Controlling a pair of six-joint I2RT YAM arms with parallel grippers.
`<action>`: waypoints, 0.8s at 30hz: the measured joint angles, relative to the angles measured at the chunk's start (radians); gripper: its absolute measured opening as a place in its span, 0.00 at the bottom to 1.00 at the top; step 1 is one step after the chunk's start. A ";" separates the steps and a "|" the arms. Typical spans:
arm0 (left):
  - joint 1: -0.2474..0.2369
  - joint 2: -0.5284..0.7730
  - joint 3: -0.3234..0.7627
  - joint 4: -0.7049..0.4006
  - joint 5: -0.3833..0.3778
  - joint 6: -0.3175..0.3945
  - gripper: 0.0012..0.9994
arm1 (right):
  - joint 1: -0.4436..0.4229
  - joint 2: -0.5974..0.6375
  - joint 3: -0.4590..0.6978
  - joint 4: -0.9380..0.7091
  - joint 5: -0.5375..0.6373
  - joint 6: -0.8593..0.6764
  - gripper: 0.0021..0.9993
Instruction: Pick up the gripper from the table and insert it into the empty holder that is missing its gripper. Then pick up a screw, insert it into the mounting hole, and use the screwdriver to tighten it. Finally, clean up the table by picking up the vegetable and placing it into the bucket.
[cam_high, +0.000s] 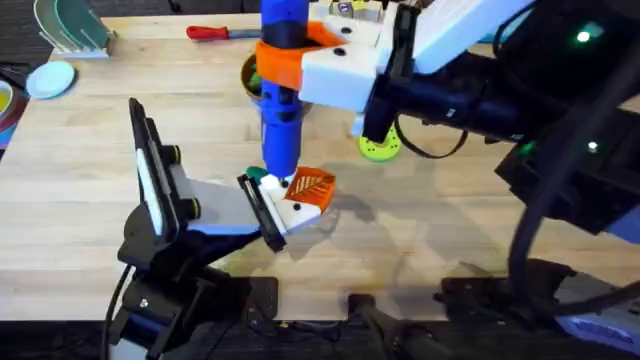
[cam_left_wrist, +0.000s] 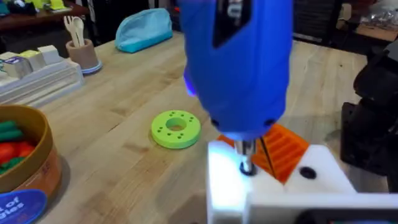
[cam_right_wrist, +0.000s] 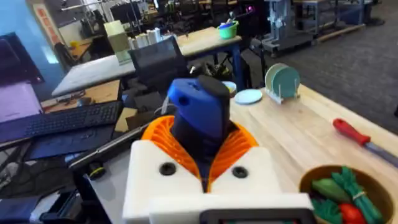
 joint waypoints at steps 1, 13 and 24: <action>0.000 0.000 0.000 0.000 0.000 0.000 0.00 | 0.000 0.000 0.000 0.013 0.000 -0.001 0.02; 0.000 0.000 0.000 0.000 0.000 0.000 0.00 | 0.000 0.001 0.000 0.049 -0.046 -0.003 0.02; 0.000 0.000 0.000 0.000 0.000 0.000 0.00 | -0.030 0.001 0.000 0.049 -0.055 -0.007 0.02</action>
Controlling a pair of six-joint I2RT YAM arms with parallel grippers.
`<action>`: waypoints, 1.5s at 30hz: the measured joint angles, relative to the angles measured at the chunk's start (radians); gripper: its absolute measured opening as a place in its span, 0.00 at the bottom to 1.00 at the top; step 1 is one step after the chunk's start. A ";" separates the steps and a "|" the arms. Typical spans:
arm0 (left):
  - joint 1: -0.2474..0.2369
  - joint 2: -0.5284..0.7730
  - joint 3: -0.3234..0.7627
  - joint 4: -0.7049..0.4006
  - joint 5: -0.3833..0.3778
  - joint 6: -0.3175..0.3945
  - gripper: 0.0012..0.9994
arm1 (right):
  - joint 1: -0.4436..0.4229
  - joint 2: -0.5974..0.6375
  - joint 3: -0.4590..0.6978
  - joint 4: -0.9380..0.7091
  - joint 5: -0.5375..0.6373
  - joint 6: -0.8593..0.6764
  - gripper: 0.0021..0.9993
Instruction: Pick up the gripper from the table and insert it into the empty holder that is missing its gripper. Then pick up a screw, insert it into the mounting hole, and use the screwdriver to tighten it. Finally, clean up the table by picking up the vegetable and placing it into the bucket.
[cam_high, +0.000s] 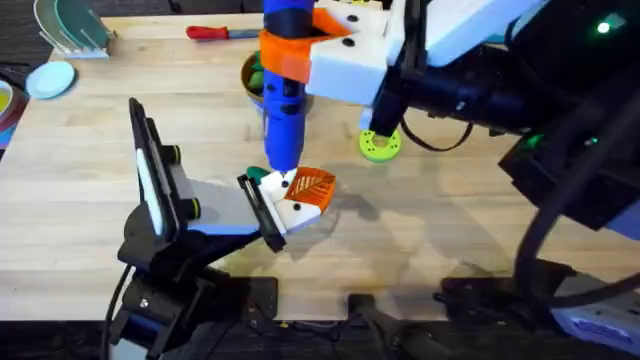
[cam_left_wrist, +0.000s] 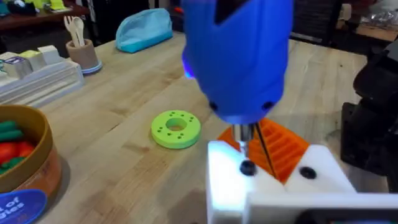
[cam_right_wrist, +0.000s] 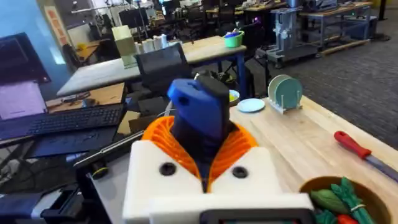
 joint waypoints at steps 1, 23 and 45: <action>0.000 0.000 0.000 0.000 0.000 0.000 0.00 | 0.000 0.000 0.000 0.000 -0.001 0.000 0.02; 0.000 0.000 0.000 0.000 0.000 0.000 0.00 | 0.000 0.000 0.000 -0.027 0.000 0.005 0.02; 0.000 0.000 0.000 0.000 0.000 -0.001 0.00 | -0.003 0.023 0.000 -0.029 0.000 0.013 0.02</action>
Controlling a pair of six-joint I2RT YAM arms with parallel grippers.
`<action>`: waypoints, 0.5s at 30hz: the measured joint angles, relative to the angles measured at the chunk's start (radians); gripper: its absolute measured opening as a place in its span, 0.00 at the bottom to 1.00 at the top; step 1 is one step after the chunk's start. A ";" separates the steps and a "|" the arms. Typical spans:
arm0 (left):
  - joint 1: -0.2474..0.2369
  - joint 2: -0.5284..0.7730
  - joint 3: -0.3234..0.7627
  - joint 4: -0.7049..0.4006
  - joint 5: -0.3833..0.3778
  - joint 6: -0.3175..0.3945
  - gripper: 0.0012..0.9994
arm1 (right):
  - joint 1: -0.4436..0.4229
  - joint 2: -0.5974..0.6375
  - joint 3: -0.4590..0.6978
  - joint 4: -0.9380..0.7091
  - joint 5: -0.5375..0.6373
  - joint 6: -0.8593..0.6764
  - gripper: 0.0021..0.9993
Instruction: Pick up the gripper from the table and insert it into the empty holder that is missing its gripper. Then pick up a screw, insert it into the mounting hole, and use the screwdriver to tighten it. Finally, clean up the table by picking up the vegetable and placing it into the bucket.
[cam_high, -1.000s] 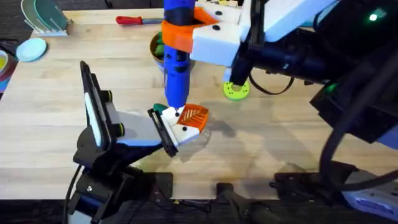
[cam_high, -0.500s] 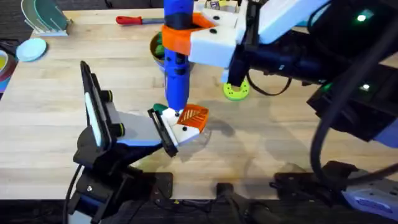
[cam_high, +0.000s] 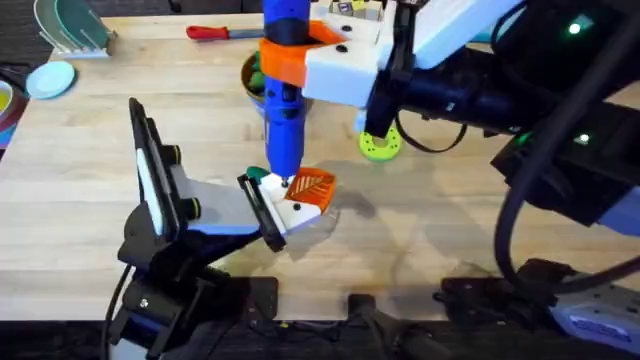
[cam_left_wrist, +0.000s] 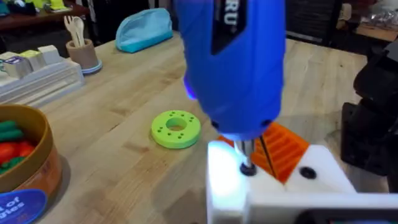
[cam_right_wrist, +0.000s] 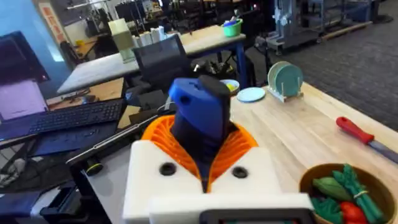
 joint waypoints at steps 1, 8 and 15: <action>0.000 0.000 0.000 0.000 0.000 0.000 0.00 | 0.000 0.000 0.000 0.009 -0.001 -0.001 0.02; 0.000 0.000 0.000 0.000 0.000 0.000 0.00 | -0.033 -0.008 -0.002 0.176 -0.004 0.001 0.02; 0.000 0.000 0.000 0.000 0.000 0.000 0.00 | -0.158 -0.056 -0.002 0.121 -0.009 -0.056 0.02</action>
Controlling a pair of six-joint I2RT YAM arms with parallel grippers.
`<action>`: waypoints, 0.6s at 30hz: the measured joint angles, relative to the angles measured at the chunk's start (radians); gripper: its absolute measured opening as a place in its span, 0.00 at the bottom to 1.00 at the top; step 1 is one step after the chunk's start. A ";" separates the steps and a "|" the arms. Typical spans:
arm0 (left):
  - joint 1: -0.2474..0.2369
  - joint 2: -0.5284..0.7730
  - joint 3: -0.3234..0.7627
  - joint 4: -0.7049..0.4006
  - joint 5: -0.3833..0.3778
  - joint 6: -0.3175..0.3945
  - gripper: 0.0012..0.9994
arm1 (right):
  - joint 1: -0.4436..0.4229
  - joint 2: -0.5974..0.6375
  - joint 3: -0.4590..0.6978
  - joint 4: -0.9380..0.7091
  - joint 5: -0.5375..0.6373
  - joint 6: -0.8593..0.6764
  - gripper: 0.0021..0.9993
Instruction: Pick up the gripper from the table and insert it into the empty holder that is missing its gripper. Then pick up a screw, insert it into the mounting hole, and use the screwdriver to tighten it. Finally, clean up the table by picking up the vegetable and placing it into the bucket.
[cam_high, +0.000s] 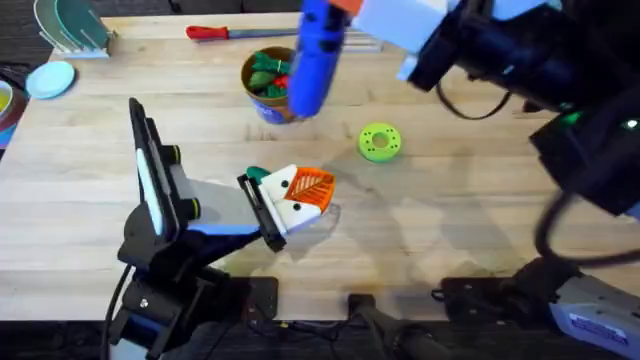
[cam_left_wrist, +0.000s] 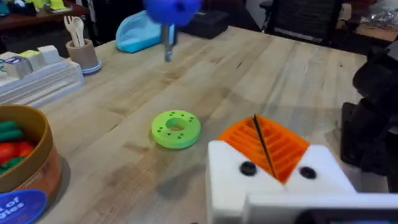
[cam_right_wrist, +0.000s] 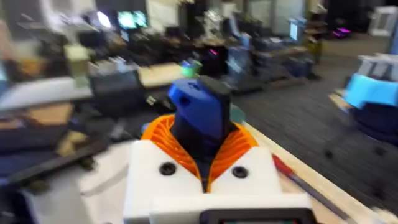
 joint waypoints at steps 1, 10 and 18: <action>0.000 0.000 0.000 0.000 0.000 0.000 0.00 | -0.032 -0.002 0.000 -0.039 0.000 -0.038 0.02; 0.000 0.000 0.000 0.000 0.000 0.000 0.00 | -0.283 0.007 0.000 -0.520 0.227 -0.502 0.02; 0.000 0.000 0.000 0.000 0.000 0.000 0.00 | -0.292 0.060 -0.001 -0.661 0.678 -0.978 0.02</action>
